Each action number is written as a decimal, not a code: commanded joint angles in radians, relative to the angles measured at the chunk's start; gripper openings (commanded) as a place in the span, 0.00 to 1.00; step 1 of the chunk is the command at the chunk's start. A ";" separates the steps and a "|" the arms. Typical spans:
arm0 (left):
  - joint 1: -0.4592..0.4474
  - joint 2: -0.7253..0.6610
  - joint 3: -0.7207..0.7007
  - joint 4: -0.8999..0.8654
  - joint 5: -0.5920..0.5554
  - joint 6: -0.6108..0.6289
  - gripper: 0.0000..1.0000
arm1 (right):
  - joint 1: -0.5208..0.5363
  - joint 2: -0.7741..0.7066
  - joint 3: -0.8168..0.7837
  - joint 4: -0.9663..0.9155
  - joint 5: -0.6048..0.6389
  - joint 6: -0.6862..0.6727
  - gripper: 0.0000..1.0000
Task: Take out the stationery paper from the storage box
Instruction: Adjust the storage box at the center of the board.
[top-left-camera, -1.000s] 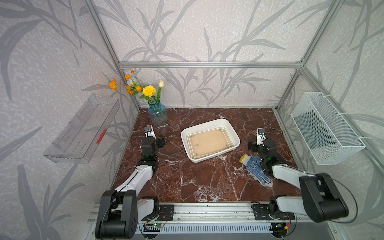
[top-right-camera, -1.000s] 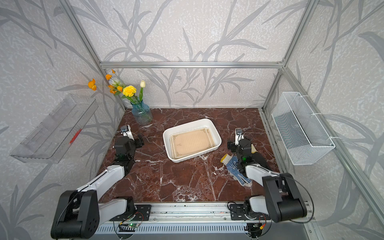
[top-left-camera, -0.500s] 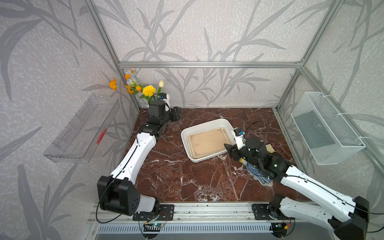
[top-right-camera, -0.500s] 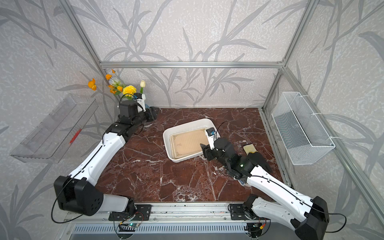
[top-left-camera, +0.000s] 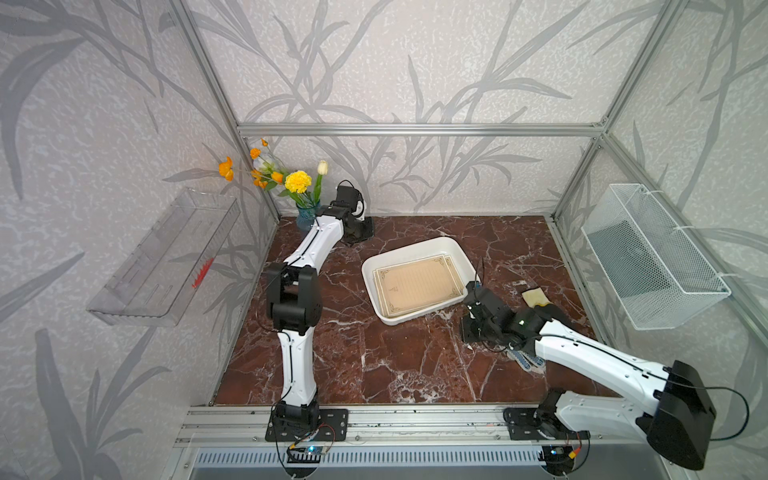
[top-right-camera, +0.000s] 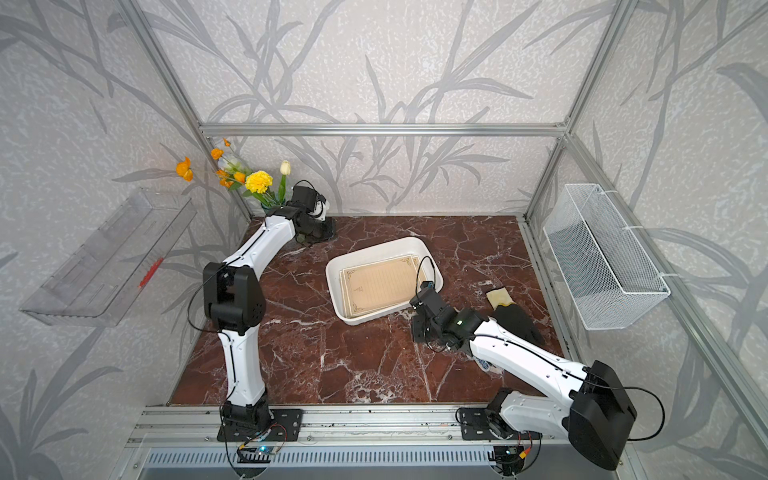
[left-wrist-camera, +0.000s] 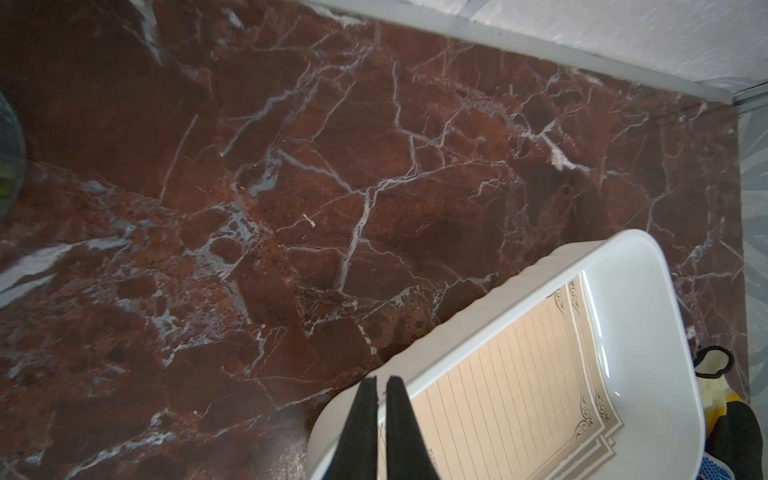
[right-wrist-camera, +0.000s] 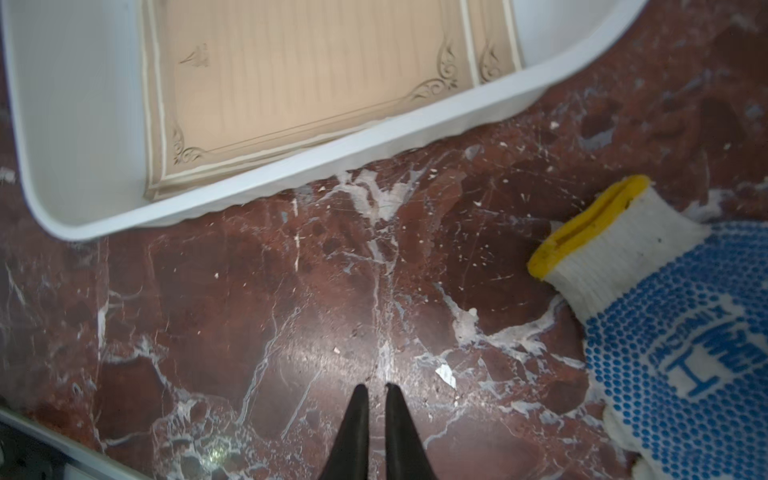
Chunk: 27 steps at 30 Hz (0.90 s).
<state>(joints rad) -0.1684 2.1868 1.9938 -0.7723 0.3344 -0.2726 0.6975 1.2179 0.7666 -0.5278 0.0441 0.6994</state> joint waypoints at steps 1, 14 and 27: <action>-0.002 0.039 0.086 -0.128 -0.002 0.006 0.09 | -0.097 0.070 -0.021 0.078 -0.140 0.046 0.09; -0.002 0.072 0.063 -0.144 0.037 0.013 0.09 | -0.171 0.433 0.189 0.164 -0.286 0.021 0.02; 0.004 0.085 0.021 -0.117 0.117 -0.002 0.10 | -0.270 0.483 0.321 0.197 -0.232 0.000 0.03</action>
<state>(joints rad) -0.1680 2.2570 2.0201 -0.8864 0.4110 -0.2710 0.4545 1.6752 1.0225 -0.3420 -0.1993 0.7254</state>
